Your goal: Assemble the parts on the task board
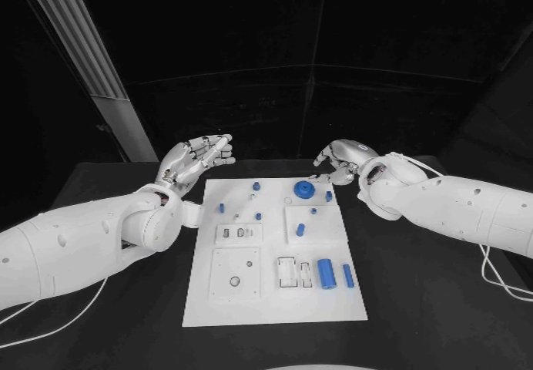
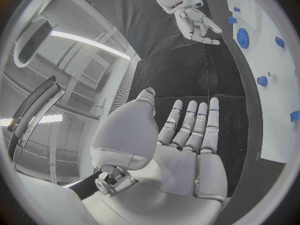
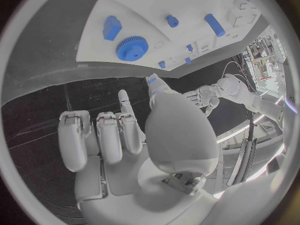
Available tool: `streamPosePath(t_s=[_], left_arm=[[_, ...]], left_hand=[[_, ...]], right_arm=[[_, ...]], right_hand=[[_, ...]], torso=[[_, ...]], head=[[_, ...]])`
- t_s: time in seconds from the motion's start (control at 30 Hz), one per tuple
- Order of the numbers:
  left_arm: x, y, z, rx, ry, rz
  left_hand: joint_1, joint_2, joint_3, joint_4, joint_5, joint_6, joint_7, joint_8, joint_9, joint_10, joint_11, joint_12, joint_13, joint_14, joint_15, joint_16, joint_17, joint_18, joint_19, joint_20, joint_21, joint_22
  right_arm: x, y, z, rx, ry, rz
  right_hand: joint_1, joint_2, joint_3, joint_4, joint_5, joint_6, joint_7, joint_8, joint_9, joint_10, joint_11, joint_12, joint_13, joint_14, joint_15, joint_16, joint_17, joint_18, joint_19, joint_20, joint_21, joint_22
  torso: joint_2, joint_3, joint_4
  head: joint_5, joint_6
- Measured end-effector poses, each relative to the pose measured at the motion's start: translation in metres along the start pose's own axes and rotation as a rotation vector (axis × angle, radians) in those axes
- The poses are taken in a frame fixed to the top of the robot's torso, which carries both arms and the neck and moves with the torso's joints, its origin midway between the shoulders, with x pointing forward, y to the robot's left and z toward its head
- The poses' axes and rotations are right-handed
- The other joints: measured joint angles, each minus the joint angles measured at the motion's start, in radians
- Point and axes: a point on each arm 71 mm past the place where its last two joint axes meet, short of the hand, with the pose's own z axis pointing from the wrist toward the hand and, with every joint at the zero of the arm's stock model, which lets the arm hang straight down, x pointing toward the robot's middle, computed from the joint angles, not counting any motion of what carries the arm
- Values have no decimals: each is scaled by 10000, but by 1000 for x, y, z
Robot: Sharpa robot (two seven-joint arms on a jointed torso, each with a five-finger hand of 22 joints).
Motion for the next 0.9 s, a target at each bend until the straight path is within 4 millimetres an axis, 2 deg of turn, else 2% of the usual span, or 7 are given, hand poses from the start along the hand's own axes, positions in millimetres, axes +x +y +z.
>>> streamPosePath(t_s=[0.1, 0.23, 0.4, 0.5, 0.57, 0.9], left_arm=[[0, 0, 0, -1, -1, -1], [0, 0, 0, -1, 5, -6], [-1, 0, 0, -2, -1, -5], [-1, 0, -1, -3, -8, -2], [-1, 0, -1, -3, -9, -2], [-1, 0, -1, -3, -6, -3]], left_hand=[[0, 0, 0, 0, 0, 0, 0, 0, 0, 0, 0, 0, 0, 0, 0, 0, 0, -1, 0, 0, 0, 0], [0, 0, 0, 0, 0, 0, 0, 0, -1, 0, 0, 0, 0, 0, 0, 0, 0, -1, 0, 0, 0, 0], [0, 0, 0, 0, 0, 0, 0, 0, -1, 0, 0, 0, 0, 0, 0, 0, 0, -1, 0, 0, 0, 0], [0, 0, 0, 0, 0, 0, 0, 0, -1, 0, 0, 0, 0, 0, 0, 0, 0, -1, 0, 0, 0, 0], [0, 0, 0, 0, 0, 0, 0, 0, -1, 0, 0, 0, 0, 0, 0, 0, 0, -1, 0, 0, 0, 0], [0, 0, 0, 0, 0, 0, 0, 0, -2, 0, 0, 0, 0, 0, 0, 0, 0, -1, 0, 0, 0, -7]], right_arm=[[4, -1, 2, 182, 234, -80], [10, -2, 4, 414, 582, -168], [16, 0, 6, 536, 927, -214], [18, 1, 7, 537, 1059, -218], [20, 3, 7, 517, 1150, -217], [26, 12, 11, 396, 1506, -206]], right_hand=[[233, -110, 30, 27, 583, -255, -66, -53, -21, 0, 0, 0, 0, 0, 0, 0, 0, 0, 0, 0, 0, 0], [380, -175, 67, -11, 949, -348, -61, -53, -21, 0, 0, 0, 0, 0, 0, 0, -1, 2, 0, 0, 0, -1], [335, -221, -15, 71, 951, -383, -25, 60, 12, -1, -1, 0, -1, 0, 0, 0, -1, 2, 0, 1, 0, -1], [420, -352, -19, 68, 885, -377, -19, 201, 59, 0, -1, 0, -1, 0, 1, 0, -1, 2, 0, 1, 0, -1], [490, -411, -50, 45, 816, -314, 43, 276, 90, 0, -1, 0, -1, 0, 1, 0, -2, 2, 0, 1, 0, -1], [737, -240, -50, 46, 771, -211, 37, 393, 134, 36, 35, 0, -2, 0, 1, 0, -2, 2, 0, 1, 0, -2]], torso=[[-5, 2, -6], [-5, 5, -6], [-6, 5, -6], [-6, 3, -6], [-6, 2, -6], [-6, -4, 0]], head=[[28, -22], [39, -37], [101, -59], [136, -68], [139, -69], [121, -135]])
